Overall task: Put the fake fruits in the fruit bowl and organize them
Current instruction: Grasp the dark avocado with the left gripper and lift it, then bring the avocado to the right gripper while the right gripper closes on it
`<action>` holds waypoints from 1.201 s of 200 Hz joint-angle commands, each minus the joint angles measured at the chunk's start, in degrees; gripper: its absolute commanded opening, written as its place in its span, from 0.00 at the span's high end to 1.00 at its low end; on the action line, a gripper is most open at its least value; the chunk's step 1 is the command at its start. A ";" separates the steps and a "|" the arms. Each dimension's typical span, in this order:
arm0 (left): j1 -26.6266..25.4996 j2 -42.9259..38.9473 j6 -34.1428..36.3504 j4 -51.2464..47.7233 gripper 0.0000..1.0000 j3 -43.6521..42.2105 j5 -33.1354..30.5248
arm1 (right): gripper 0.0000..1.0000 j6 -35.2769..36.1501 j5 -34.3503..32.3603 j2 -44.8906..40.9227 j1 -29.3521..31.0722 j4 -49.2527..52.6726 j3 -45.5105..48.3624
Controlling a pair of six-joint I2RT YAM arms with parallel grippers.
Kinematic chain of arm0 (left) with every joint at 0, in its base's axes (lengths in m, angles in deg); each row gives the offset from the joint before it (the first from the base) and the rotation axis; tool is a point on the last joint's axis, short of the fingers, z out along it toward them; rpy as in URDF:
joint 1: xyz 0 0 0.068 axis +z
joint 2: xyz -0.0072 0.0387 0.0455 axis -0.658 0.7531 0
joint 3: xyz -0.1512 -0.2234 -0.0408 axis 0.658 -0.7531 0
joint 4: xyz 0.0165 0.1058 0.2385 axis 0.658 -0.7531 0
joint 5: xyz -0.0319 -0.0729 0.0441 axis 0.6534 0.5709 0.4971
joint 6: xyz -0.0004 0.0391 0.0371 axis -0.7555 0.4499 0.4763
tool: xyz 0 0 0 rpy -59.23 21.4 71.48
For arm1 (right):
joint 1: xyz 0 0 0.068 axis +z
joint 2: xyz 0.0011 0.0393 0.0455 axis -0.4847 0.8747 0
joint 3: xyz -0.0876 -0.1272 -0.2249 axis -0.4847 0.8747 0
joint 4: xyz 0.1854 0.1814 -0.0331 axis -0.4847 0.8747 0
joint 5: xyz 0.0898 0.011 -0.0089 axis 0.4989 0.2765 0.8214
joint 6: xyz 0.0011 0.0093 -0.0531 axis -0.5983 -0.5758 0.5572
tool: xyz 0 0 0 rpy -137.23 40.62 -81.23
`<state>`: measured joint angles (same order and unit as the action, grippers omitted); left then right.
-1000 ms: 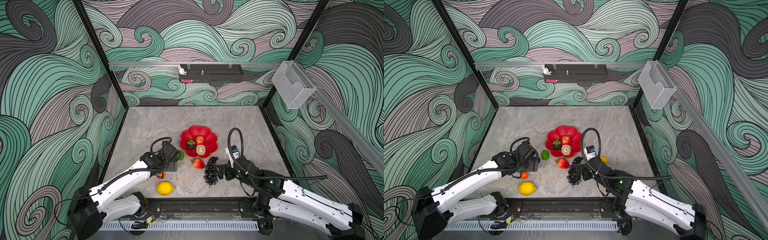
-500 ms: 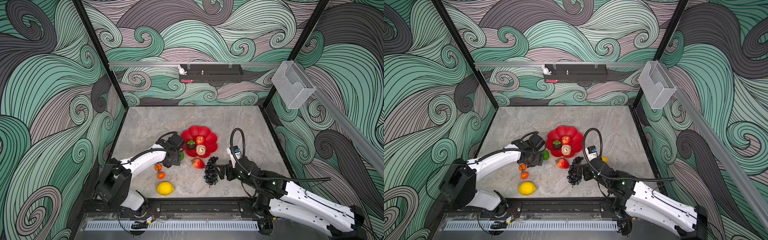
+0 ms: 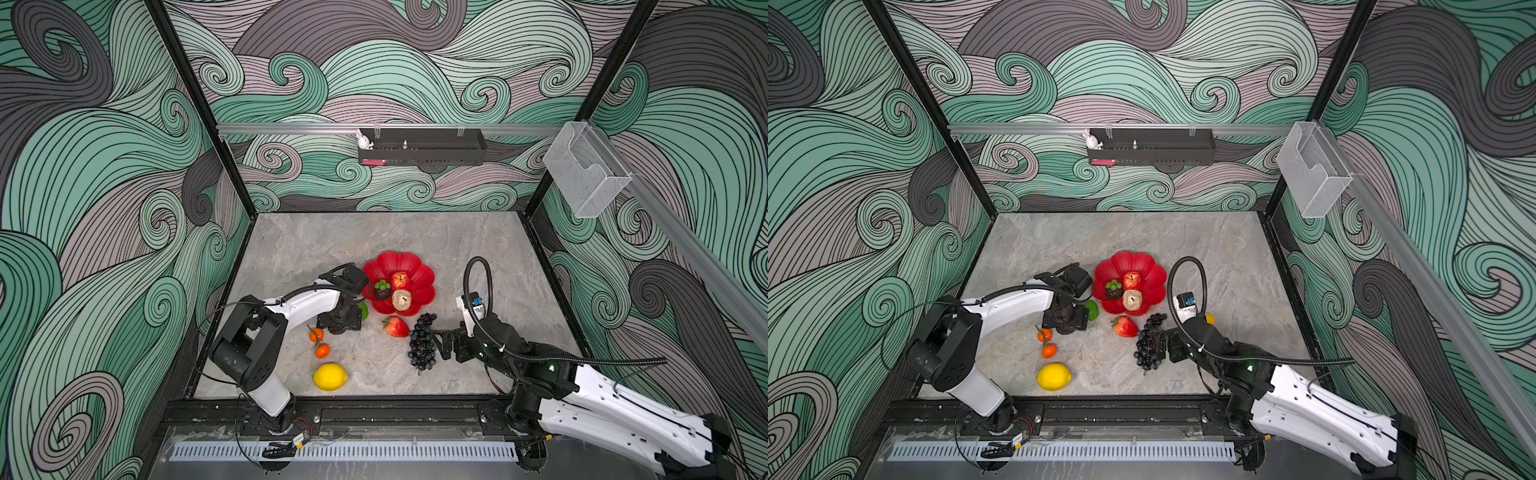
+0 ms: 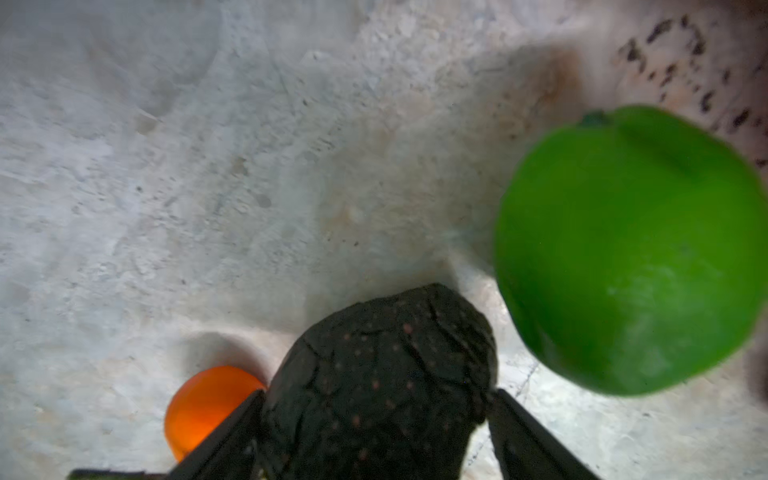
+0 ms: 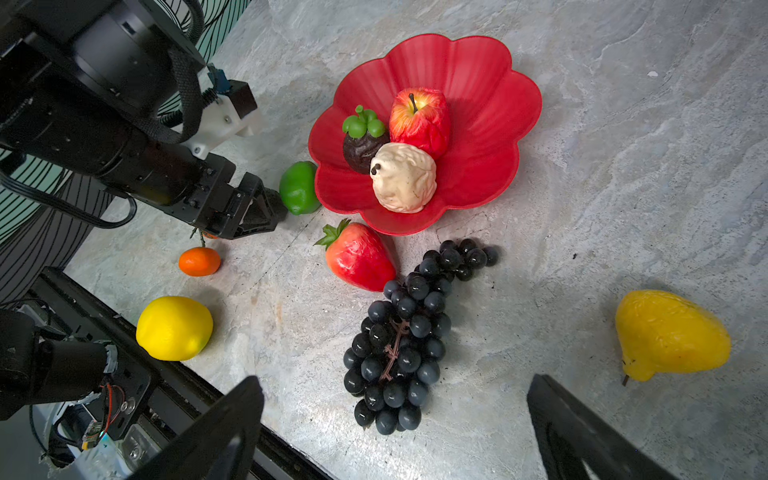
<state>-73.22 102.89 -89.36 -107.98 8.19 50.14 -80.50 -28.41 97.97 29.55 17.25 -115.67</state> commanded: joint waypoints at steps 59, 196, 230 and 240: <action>0.35 -2.72 -1.93 0.62 0.25 -1.20 3.98 | 0.00 -0.86 -0.53 0.83 -0.16 -0.27 -0.13; 0.46 -7.69 -1.98 6.24 0.54 -6.54 6.52 | 0.00 -2.32 0.77 1.92 -0.15 -0.26 -1.14; 0.33 -17.76 -1.50 10.44 0.54 -11.45 5.76 | 0.00 -3.26 1.47 3.00 -0.17 -1.46 -1.25; 0.18 -20.29 -1.13 11.35 0.55 -12.35 5.76 | 0.00 -3.48 1.74 3.37 -0.17 -1.73 -1.43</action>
<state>-73.04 88.20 -90.89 -100.38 -2.91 56.08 -82.73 -27.43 100.74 29.55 16.72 -115.69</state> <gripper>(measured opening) 0.497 0.996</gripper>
